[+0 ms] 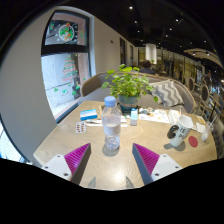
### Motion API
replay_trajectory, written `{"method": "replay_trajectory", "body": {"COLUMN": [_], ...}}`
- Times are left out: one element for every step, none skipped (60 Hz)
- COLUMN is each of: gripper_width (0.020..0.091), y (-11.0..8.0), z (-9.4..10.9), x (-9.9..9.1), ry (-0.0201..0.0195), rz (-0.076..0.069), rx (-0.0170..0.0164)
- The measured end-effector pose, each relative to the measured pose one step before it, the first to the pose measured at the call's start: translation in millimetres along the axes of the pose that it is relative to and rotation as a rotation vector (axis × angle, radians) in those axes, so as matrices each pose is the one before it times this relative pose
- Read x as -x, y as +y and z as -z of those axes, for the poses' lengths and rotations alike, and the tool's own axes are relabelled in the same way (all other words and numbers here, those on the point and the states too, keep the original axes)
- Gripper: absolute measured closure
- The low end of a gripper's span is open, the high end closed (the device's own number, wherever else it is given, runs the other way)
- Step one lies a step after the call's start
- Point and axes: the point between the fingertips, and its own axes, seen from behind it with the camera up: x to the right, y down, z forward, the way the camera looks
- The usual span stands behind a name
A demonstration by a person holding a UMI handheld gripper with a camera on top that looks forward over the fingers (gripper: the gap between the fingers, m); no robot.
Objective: Pour water
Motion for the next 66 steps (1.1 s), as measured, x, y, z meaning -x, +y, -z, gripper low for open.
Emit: {"method": "replay_trajectory", "body": {"gripper_width": [0.0242, 0.0244, 0.0242, 0.0243, 0.024, 0.0243, 0.024, 0.024, 0.024, 0.0243, 0.0243, 0.0243, 0.0241, 0.0245, 0.0249, 0.0255, 0.0263, 0.0276, 0.0293, 0.0315, 0.0343, 0.0374, 0.0406, 0.0441, 0.0479, 0.0524, 0.0572, 0.0589, 0.059, 0.0592, 0.0609, 0.0628, 0.0632, 0.0647, 0.0673, 0.0692, 0.07, 0.072, 0.072, 0.0729, 0.0759, 0.0758, 0.0776, 0.079, 0.079, 0.079, 0.0791, 0.0791, 0.0791, 0.0791, 0.0791, 0.0791, 0.079, 0.0792, 0.0791, 0.0791, 0.0791, 0.0791, 0.0791, 0.0792, 0.0792, 0.0791, 0.0791, 0.0791, 0.0792, 0.0792], "y": [-2.44, -2.19, -1.6, -1.19, -0.94, -0.72, -0.77, -0.82, -0.61, -0.25, -0.17, -0.66, 0.28, -0.12, -0.24, 0.1, 0.19, 0.06, 0.38, 0.13, 0.61, 0.24, 0.42, 0.1, -0.12, -0.5, -0.68, -0.72, -0.29, -0.21, 0.03, -0.04, 0.25, -0.29, -0.51, 0.04, -0.22, -0.08, 0.2, 0.04, 0.07, 0.28, 0.38, 0.45, -0.33, -0.02, -0.11, -0.05, -0.14, -0.47, -0.77, -1.11, -2.41, -3.45, -3.52, -4.3, -4.89, -6.0, -6.62, -7.11, -7.27, -7.35, -6.95, -8.45, -8.79, -8.95], "z": [-8.94, -8.81, -9.23, -10.64, -8.81, -8.25, -8.74, -6.77, -8.31, -9.69, -7.72, -7.28, -6.31, -5.81, -5.44, -5.68, -5.28, -4.85, -4.6, -5.83, -3.36, -2.85, -2.51, -2.21, -2.05, -1.59, -0.83, -0.6, 0.18, -0.05, 0.24, 0.12, 0.23, 0.12, -0.2, -0.01, 0.05, 0.11, 0.27, 0.17, 0.12, 0.19, 0.14, -0.13, 0.16, 0.14, 0.09, 0.3, 0.15, 0.22, 0.05, 0.7, 1.13, 2.2, 1.89, 1.96, 2.15, 2.63, 2.49, 2.66, 1.39, 3.28, 3.22, 3.32, 3.0, 2.68], "x": [2.0, 1.08, 0.55, 0.66, 0.28, 0.37, -0.06, -0.35, -0.09, 0.3, 0.23, -1.18, 1.49, -0.13, -0.87, -0.95, -0.06, 0.07, -0.43, -0.63, -0.56, -0.44, -0.39, -0.62, -0.37, -0.08, 0.83, 0.59, 0.26, 0.03, 0.09, 0.32, 0.17, -0.09, 0.36, -0.58, -0.31, -0.6, -0.3, 0.09, -0.15, -1.05, -0.58, -0.42, -0.55, -0.18, 0.28, 0.62, 0.47, 0.5, 0.62, 0.54, 0.37, 0.91, 0.83, 0.81, 0.63, 0.24, -0.32, -0.34, 2.22, -0.19, -1.54, -0.08, -0.32, 0.14], "ry": [-0.00333, 0.00017, 0.00211, 0.00312, 0.00253, 0.00326, 0.00408, 0.00347, 0.00388, 0.0044, 0.00361, 0.00051, 0.00336, 0.00491, 0.00661, 0.00619, 0.00294, 0.00147, 0.00264, 0.00183, 0.00074, 0.00102, 0.00119, 0.00179, 0.00115, -0.00114, -0.00265, -0.00055, -0.00079, 0.00049, -0.00156, -0.00257, -0.00134, -0.0005, 0.00134, 0.0011, 0.00209, 0.00317, 0.00302, 0.0024, 0.00182, 0.00468, 0.00247, 0.00268, 0.00313, 0.0015, -0.0005, -0.00239, -0.00211, 0.0002, -0.00206, -0.00323, -0.00312, -0.00209, -0.00447, -0.00597, -0.00623, -0.00461, -0.00254, -0.00308, -0.00222, -0.00833, -0.01335, -0.00983, -0.0099, -0.01061], "rz": [0.0023, 0.0014, 0.0009, 0.0006, 0.0003, -0.0006, -0.0017, -0.0022, -0.0034, -0.0041, -0.0035, -0.0015, -0.0018, -0.0004, -0.0002, -0.0003, 0.0003, 0.0, -0.0002, -0.0009, -0.0018, -0.0023, -0.0032, -0.0033, -0.0035, -0.0032, -0.0021, -0.0011, -0.0008, 0.0009, 0.0011, 0.0019, 0.0018, 0.002, 0.0008, -0.0014, -0.0052, -0.0063, -0.0066, -0.006, -0.0028, -0.0032, -0.0029, 0.0009, -0.0008, 0.001, 0.001, 0.0007, -0.0009, -0.0034, -0.0023, -0.0007, -0.0018, -0.0017, -0.0014, -0.0007, -0.0011, -0.0031, -0.0056, -0.0065, -0.0067, -0.0114, -0.0185, -0.0206, -0.0239, -0.0254], "rx": [-0.00694, -0.00605, -0.00462, -0.00322, -0.00248, -0.00221, -0.00298, -0.00341, -0.00245, -0.00172, -0.00118, -0.00134, -0.00443, -0.00353, -0.00324, -0.00281, -0.00226, -0.00223, -0.00248, -0.00177, -0.00124, -0.00054, -0.00161, -0.00266, -0.00283, -0.00238, -0.00312, -0.00292, -0.00154, -0.00096, -0.00123, -0.00086, 0.00048, -0.00147, -0.00128, -0.00022, -0.00205, -0.00227, -0.0007, -0.00146, -0.00094, 0.00035, -0.00058, 0.0029, -0.00094, 0.00118, 0.00149, 0.00203, 0.00128, 0.00175, 0.00227, 0.00109, -0.00229, -0.00171, -0.00447, -0.00502, -0.00577, -0.00847, -0.01081, -0.01046, -0.00665, -0.00803, -0.01074, -0.01099, -0.0122, -0.01154]}}
